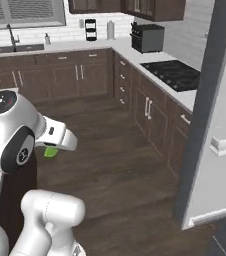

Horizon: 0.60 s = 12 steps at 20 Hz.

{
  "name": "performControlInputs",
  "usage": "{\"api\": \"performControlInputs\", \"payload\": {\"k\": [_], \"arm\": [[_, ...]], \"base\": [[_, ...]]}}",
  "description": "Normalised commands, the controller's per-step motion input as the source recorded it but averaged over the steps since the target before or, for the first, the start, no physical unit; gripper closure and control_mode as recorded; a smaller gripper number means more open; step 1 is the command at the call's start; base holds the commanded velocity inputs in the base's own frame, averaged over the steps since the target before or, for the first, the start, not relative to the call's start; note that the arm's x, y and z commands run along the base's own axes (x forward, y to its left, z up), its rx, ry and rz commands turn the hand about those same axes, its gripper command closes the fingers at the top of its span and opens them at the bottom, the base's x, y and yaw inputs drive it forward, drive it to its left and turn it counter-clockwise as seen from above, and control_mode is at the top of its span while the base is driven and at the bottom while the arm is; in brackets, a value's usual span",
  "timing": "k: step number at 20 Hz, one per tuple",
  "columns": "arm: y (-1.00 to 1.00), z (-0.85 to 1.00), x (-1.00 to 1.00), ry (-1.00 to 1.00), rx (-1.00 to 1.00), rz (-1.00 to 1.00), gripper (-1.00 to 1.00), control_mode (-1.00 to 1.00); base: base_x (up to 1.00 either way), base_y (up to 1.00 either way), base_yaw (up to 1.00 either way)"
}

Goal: Grab a lemon wedge from the fridge and one ice cube from the ice bowl, and put them in the glass of lemonade.

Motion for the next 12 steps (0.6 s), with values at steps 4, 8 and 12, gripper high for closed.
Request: {"api": "performControlInputs", "payload": {"k": [4,8,12], "arm": [[0.0,0.0,0.0,0.0,0.0,0.0,1.0,1.0],[0.0,0.0,0.0,0.0,0.0,0.0,1.0,1.0],[0.0,0.0,0.0,0.0,0.0,0.0,1.0,1.0]], "base": [[0.97,-0.24,0.63],[0.44,-0.64,0.47],[0.76,-0.35,0.19]]}}
